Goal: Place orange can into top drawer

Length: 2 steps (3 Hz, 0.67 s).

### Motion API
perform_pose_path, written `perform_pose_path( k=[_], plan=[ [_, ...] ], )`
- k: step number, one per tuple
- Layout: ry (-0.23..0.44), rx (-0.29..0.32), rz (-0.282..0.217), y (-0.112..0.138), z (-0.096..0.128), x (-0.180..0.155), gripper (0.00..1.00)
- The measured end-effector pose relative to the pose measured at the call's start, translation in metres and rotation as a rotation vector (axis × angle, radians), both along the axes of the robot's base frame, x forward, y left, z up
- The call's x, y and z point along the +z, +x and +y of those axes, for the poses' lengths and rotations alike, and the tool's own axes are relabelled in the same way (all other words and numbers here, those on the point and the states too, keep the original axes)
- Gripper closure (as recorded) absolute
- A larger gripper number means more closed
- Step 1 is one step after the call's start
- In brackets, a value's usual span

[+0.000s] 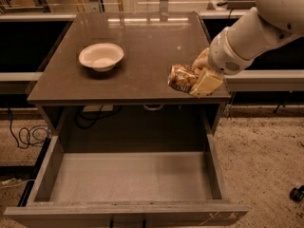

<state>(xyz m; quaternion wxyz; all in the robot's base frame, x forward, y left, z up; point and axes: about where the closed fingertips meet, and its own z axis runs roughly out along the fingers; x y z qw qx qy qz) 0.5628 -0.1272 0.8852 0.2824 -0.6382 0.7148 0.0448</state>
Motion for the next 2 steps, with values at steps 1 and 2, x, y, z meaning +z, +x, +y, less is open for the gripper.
perform_pose_path(
  k=[1, 2],
  plan=[
    [0.012, 0.030, -0.002, -0.007, 0.017, -0.010, 1.00],
    [0.042, 0.076, 0.027, -0.023, 0.046, -0.039, 1.00]
  ],
)
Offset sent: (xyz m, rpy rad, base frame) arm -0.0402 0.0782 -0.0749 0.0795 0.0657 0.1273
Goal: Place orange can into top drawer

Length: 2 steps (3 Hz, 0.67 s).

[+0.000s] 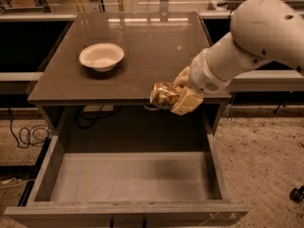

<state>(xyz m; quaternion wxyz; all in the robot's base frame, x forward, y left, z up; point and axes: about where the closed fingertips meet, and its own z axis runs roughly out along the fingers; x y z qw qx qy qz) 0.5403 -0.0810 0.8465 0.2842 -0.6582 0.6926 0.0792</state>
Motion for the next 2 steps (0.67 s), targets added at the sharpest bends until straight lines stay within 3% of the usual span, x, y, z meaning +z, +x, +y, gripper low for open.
perform_pose_path(
  k=[1, 2],
  plan=[
    [0.050, 0.040, 0.045, -0.0252, 0.0429, -0.0464, 1.00],
    [0.050, 0.045, 0.045, -0.0289, 0.0449, -0.0481, 1.00]
  ],
)
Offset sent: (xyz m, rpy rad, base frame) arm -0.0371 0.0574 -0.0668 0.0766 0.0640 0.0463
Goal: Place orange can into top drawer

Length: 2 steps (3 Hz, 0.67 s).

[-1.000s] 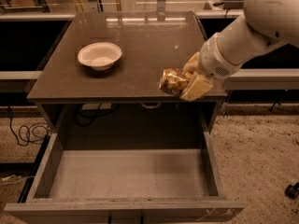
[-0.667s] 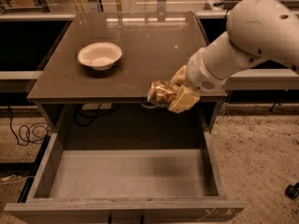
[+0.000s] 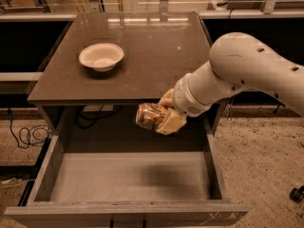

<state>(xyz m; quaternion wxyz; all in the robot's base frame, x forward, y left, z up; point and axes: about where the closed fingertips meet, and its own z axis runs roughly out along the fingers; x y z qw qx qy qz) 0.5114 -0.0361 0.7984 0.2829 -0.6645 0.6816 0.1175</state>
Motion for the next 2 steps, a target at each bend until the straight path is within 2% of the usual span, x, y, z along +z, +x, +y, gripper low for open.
perform_pose_path(
  k=[1, 2],
  plan=[
    [0.031, 0.034, 0.041, -0.024, 0.015, -0.031, 1.00],
    [0.072, 0.086, 0.059, -0.042, 0.043, -0.065, 1.00]
  ],
)
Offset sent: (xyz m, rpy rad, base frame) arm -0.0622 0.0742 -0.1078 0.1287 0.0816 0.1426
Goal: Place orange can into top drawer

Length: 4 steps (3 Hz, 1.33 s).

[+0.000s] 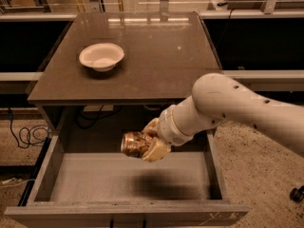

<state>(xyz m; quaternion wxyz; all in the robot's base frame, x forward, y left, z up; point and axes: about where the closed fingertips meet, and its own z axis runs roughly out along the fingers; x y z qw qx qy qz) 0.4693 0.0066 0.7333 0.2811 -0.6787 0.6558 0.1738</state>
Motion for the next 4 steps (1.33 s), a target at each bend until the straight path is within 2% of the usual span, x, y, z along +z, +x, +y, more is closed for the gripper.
perform_pose_path(
  k=[1, 2, 3, 4],
  plan=[
    [0.035, 0.017, -0.013, 0.005, 0.022, -0.022, 1.00],
    [0.084, -0.010, -0.068, 0.018, 0.049, -0.053, 1.00],
    [0.084, -0.010, -0.061, 0.018, 0.050, -0.055, 1.00],
    [0.078, -0.027, -0.031, 0.021, 0.049, -0.074, 1.00]
  ],
)
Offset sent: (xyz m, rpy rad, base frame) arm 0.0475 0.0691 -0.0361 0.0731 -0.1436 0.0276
